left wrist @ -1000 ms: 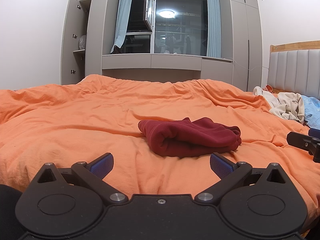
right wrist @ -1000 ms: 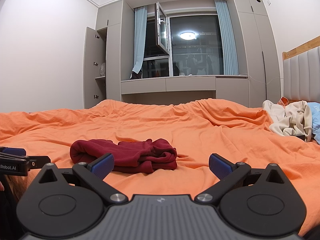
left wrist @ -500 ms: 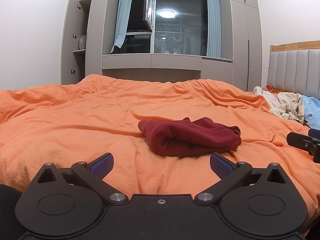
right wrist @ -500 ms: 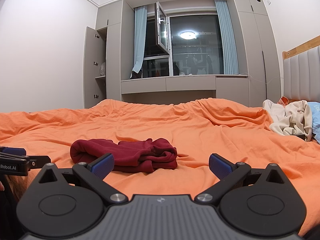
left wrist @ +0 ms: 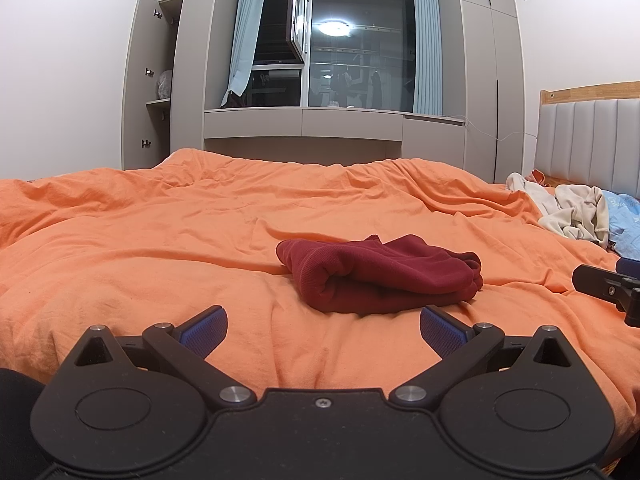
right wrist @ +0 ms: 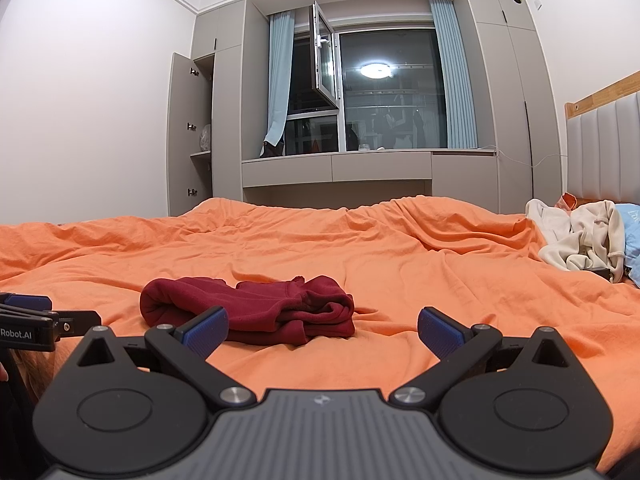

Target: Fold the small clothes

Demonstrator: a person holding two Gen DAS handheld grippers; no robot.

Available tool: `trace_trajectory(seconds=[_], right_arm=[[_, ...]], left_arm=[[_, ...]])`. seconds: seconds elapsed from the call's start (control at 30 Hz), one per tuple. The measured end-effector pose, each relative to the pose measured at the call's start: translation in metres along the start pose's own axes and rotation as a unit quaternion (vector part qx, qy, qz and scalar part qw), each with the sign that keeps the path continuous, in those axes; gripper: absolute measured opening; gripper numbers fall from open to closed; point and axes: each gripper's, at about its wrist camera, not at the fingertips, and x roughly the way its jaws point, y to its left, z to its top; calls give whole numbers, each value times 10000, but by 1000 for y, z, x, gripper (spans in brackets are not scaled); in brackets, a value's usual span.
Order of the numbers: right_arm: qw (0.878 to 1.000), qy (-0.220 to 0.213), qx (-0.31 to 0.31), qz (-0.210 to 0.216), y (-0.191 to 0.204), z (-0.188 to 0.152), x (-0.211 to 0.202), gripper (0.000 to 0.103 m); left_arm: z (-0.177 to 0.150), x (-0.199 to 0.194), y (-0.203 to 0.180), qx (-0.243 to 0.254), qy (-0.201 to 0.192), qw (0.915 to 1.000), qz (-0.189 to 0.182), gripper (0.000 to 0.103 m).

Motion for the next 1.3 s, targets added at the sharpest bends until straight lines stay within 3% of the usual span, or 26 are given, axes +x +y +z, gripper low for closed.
trace_trajectory(seconds=[0.73, 0.93, 1.1, 1.3], right_arm=[[10000, 6, 3, 0, 0, 1, 0, 103], [10000, 8, 5, -1, 0, 0, -1, 103], [10000, 19, 8, 5, 0, 0, -1, 103], [10000, 18, 6, 0, 1, 0, -1, 103]], left_arm=[[0, 0, 0, -2, 8, 10000, -6, 102], [-3, 4, -1, -142, 116, 9994, -298, 102], [-6, 6, -6, -3, 183, 9998, -45, 102], [-4, 5, -2, -52, 168, 9998, -68, 102]])
